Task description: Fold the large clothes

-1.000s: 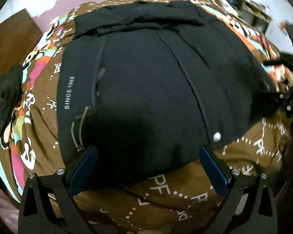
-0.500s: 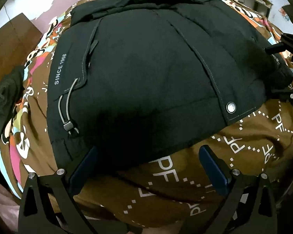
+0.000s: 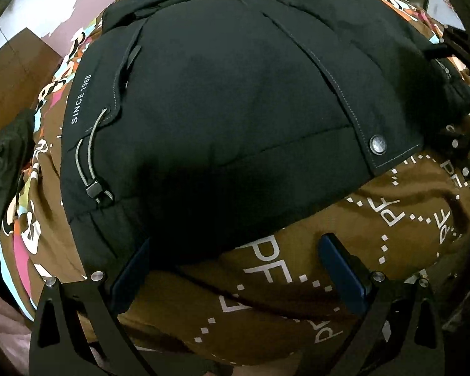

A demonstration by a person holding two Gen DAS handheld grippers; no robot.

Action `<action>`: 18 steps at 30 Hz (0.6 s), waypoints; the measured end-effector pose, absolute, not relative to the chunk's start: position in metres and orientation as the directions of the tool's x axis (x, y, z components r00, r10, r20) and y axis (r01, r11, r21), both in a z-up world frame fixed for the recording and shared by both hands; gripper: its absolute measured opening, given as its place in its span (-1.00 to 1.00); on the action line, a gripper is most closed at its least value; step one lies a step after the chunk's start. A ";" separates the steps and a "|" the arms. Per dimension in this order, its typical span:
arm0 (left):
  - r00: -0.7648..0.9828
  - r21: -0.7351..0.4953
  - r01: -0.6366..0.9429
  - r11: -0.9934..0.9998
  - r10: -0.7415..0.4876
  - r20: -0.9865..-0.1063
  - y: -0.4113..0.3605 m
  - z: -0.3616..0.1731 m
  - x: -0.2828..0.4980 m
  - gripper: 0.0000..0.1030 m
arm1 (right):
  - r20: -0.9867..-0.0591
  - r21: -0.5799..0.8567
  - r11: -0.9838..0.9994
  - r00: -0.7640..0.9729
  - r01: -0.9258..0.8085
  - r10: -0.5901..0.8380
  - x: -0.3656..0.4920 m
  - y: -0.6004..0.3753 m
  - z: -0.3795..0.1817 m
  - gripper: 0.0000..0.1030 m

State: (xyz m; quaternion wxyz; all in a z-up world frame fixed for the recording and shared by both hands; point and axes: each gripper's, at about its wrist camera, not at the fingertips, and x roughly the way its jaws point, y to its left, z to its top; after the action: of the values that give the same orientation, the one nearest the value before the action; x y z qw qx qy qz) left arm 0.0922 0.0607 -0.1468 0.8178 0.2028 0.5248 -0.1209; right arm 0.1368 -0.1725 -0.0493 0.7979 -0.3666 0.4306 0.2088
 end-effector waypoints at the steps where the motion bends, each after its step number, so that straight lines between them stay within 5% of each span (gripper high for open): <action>1: 0.422 0.209 0.411 0.887 0.018 -0.907 0.060 -0.148 0.093 0.96 | -0.837 -0.378 0.678 0.546 -0.630 0.040 0.143 -0.176 -0.040 0.92; 5: 0.433 0.221 0.415 0.883 0.022 -0.901 0.061 -0.149 0.096 0.96 | -0.869 -0.224 0.759 0.478 -0.612 0.129 0.167 -0.183 -0.017 0.67; 18: 0.542 0.412 0.455 0.789 0.122 -0.831 0.043 -0.168 0.096 0.96 | -0.941 -0.037 0.789 0.288 -0.613 0.179 0.164 -0.183 -0.024 0.70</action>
State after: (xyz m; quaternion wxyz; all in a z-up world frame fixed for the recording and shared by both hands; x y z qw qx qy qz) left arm 0.0959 0.0426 -0.1677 0.8221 0.3084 0.4677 -0.1011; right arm 0.1639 -0.1828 -0.0239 0.7770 -0.2009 0.5394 0.2549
